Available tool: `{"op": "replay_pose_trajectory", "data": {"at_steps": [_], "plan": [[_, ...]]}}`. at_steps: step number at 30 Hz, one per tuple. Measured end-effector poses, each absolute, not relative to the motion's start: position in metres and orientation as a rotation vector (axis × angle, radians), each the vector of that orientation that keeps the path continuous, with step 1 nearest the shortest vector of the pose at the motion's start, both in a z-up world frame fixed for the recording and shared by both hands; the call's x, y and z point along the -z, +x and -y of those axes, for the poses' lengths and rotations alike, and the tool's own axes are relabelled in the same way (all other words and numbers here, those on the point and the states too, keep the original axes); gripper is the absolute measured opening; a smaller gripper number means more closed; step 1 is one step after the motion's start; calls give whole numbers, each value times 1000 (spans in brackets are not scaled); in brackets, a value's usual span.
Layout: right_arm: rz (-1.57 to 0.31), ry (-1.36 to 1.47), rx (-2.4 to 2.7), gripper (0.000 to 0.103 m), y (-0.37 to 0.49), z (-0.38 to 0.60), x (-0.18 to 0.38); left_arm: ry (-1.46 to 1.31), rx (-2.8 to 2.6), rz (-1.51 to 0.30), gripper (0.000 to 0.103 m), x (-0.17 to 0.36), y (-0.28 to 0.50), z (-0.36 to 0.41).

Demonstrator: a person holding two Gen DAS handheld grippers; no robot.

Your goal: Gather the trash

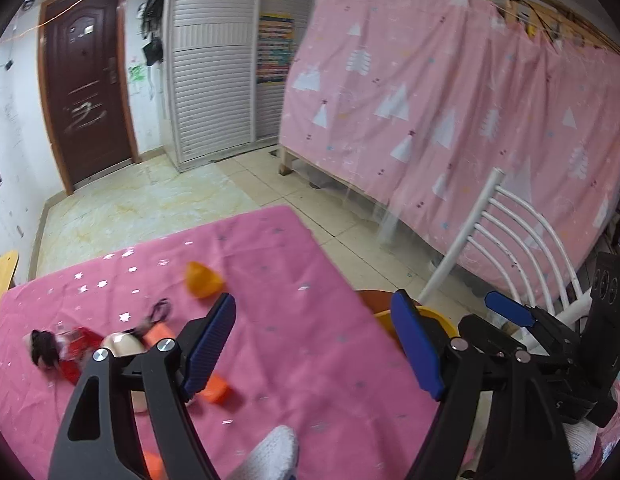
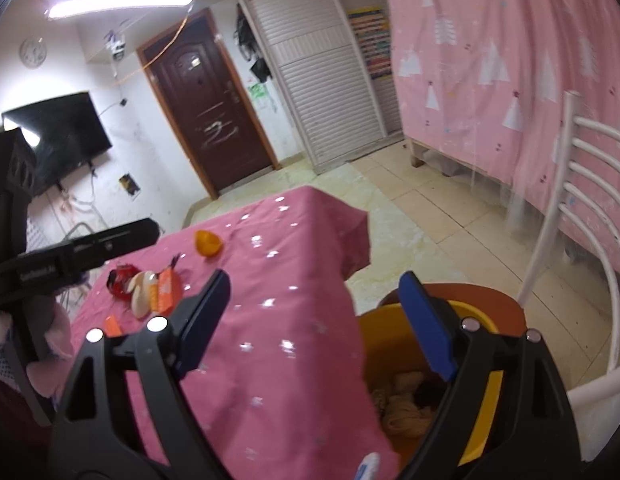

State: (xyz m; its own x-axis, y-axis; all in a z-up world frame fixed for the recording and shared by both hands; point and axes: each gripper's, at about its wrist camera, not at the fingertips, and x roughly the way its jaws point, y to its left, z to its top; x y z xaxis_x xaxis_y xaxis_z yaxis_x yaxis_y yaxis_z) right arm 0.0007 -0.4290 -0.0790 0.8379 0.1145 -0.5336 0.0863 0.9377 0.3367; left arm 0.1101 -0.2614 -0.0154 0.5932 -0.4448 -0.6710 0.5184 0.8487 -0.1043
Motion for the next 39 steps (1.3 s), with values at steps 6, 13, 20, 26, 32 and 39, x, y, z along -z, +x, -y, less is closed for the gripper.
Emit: {"op": "replay_pose_trajectory", "data": {"at_steps": [6, 13, 20, 26, 32, 39], "plan": [[-612, 301, -69, 83, 23, 386, 73, 96, 490, -731, 72, 14, 124, 208], [-651, 225, -144, 84, 54, 330, 69, 72, 372, -724, 73, 16, 149, 132], [-681, 164, -214, 84, 81, 280, 66, 37, 280, -742, 75, 24, 175, 67], [-713, 96, -269, 85, 100, 238, 69, 0, 196, -780, 76, 43, 199, 21], [-738, 50, -309, 89, 112, 208, 72, -50, 140, -841, 76, 70, 220, -8], [-749, 9, -363, 89, 122, 183, 71, -74, 151, -900, 76, 97, 237, -18]]}}
